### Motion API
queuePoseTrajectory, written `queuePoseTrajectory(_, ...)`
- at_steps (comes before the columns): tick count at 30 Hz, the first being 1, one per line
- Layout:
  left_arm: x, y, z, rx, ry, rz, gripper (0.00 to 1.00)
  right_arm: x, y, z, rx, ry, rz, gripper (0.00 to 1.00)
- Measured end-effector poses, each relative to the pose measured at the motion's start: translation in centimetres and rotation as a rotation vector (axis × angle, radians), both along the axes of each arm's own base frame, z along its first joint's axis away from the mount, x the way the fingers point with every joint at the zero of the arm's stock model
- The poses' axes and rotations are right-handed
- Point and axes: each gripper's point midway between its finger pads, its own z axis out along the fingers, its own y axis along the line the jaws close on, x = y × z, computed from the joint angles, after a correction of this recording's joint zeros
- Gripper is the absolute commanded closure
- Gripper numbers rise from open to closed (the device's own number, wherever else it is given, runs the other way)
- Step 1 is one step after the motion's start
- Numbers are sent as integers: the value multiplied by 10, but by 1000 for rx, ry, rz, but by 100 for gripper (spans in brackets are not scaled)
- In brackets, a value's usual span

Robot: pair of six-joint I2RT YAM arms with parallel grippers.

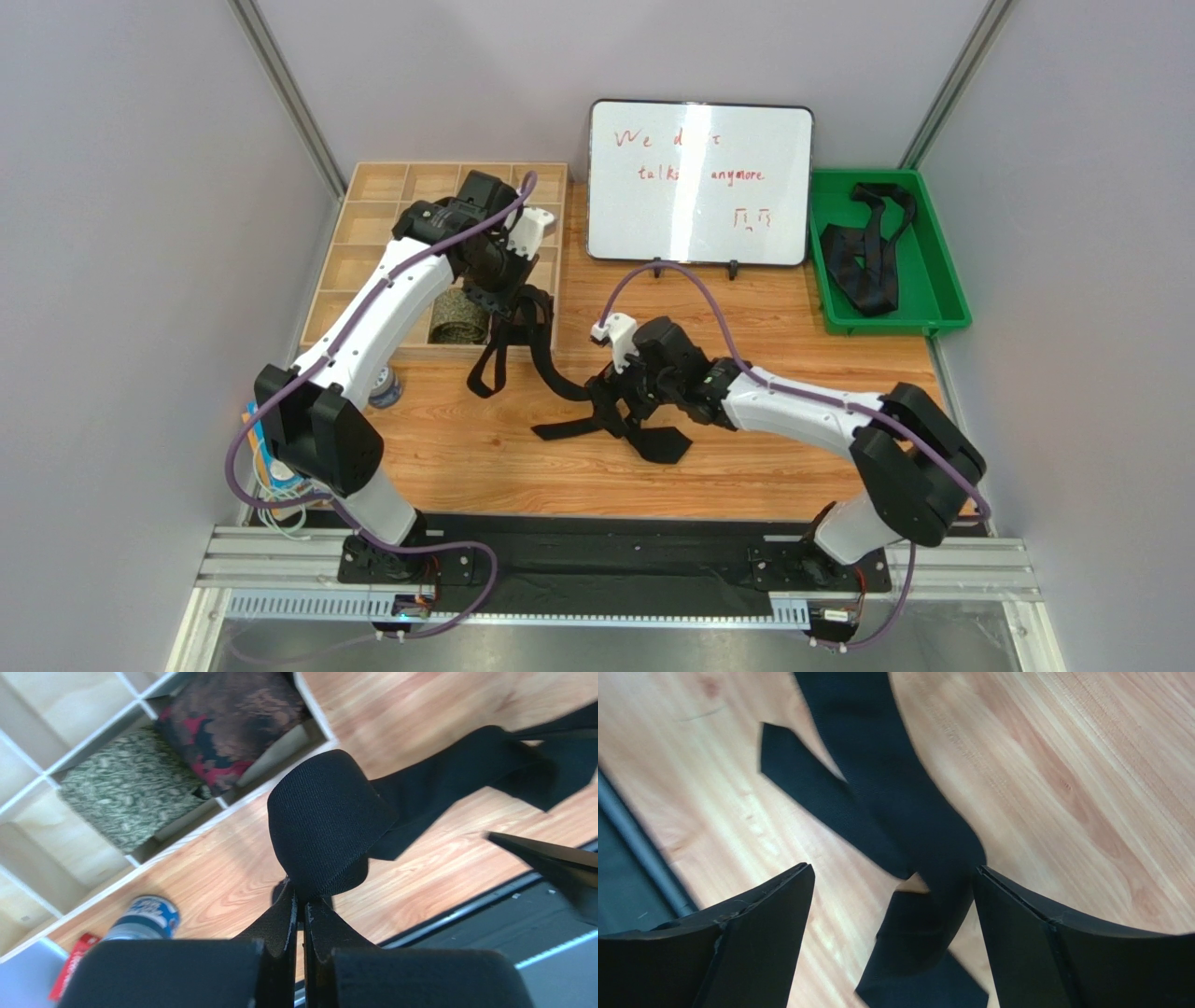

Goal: Roll the ties
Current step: Flatten out the tie at the center of the board.

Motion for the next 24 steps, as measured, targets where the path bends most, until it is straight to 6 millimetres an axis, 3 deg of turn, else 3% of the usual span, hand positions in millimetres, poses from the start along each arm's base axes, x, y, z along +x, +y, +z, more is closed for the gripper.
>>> queuePoseTrajectory(3, -6, -6, -3, -42, 29, -2, 100, 10, 5, -20, -65, -38, -28, 31)
queuePoseTrajectory(4, -9, -8, -3, -57, 37, -2, 100, 15, 4, -25, -86, -47, -42, 49)
queuePoseTrajectory(6, -12, -8, -2, -89, 47, 5, 100, 27, 2, -35, -129, -71, -78, 66)
queuePoseTrajectory(7, -13, -7, 0, -105, 47, 11, 100, 32, 1, -38, -144, -79, -96, 85)
queuePoseTrajectory(8, -14, -5, 2, -121, 44, 17, 100, 37, 0, -38, -154, -91, -105, 96)
queuePoseTrajectory(9, -16, -3, 5, -137, 37, 24, 100, 43, 0, -37, -157, -96, -118, 100)
queuePoseTrajectory(12, -21, 3, 18, -180, 0, 33, 100, 56, -3, -28, -151, -113, -121, 100)
queuePoseTrajectory(15, -29, 5, 35, -215, -65, -2, 100, 67, -21, -13, -128, -94, -89, 100)
queuePoseTrajectory(20, -48, 3, 58, -231, -173, -188, 100, 80, -84, 52, -113, -101, 29, 100)
queuePoseTrajectory(22, -59, -2, 57, -220, -187, -300, 100, 79, -108, 81, -132, -132, 121, 100)
queuePoseTrajectory(24, -86, -14, 42, -191, -159, -484, 100, 65, -132, 93, -182, -127, 225, 100)
